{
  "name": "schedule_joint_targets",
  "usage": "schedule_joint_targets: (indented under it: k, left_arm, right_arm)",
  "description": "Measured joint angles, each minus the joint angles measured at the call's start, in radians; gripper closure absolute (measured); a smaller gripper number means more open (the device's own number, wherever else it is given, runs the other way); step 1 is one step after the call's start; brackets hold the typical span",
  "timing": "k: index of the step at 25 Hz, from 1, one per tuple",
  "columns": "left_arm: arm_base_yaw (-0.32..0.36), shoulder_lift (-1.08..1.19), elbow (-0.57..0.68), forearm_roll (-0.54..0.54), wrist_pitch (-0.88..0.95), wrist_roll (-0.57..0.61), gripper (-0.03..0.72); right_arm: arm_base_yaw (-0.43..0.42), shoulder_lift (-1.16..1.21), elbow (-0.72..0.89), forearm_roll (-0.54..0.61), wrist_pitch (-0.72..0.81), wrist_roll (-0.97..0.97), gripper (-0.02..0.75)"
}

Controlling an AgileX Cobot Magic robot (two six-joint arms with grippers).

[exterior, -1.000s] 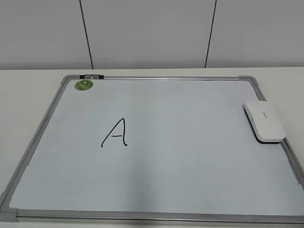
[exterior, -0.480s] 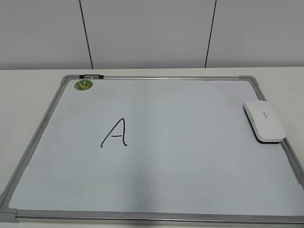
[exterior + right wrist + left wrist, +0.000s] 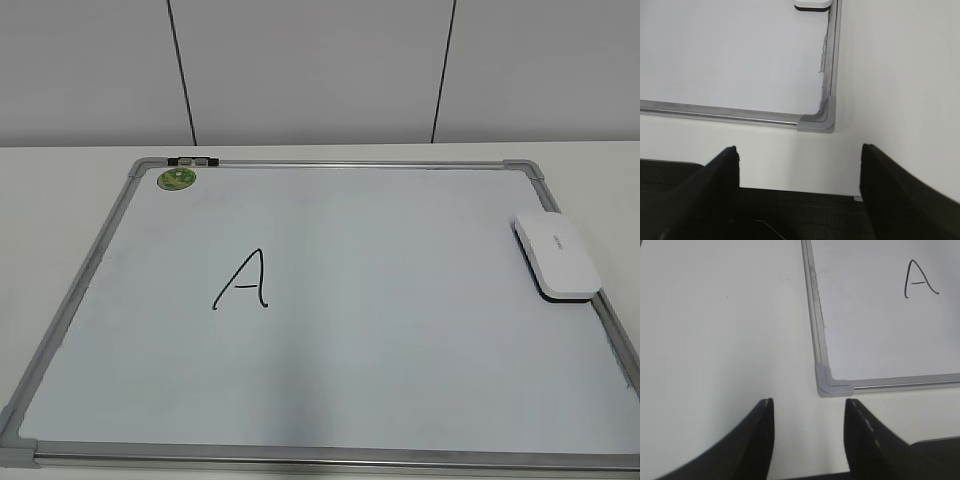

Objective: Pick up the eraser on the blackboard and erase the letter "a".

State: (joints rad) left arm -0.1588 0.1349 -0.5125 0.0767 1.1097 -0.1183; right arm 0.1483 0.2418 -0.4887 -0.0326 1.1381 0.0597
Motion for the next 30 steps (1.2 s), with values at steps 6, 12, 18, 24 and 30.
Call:
schedule_joint_targets:
  k: [6, 12, 18, 24, 30]
  left_arm:
    - [0.0, 0.0, 0.0, 0.0, 0.0, 0.0, 0.361]
    - [0.0, 0.0, 0.0, 0.0, 0.0, 0.0, 0.371]
    - [0.071, -0.055, 0.0, 0.0, -0.002, 0.0, 0.372]
    - [0.116, -0.124, 0.0, -0.002, -0.002, 0.0, 0.373]
    - [0.116, -0.126, 0.002, -0.002, -0.003, 0.0, 0.373]
  right_arm:
    - [0.0, 0.0, 0.0, 0.0, 0.0, 0.0, 0.183]
    - [0.0, -0.005, 0.0, -0.001, 0.0, 0.0, 0.183]
    - [-0.055, -0.083, 0.0, -0.002, 0.0, 0.0, 0.183]
    - [-0.125, -0.183, 0.0, -0.003, 0.0, 0.0, 0.183]
    - [-0.129, -0.256, 0.0, -0.005, 0.002, 0.0, 0.183]
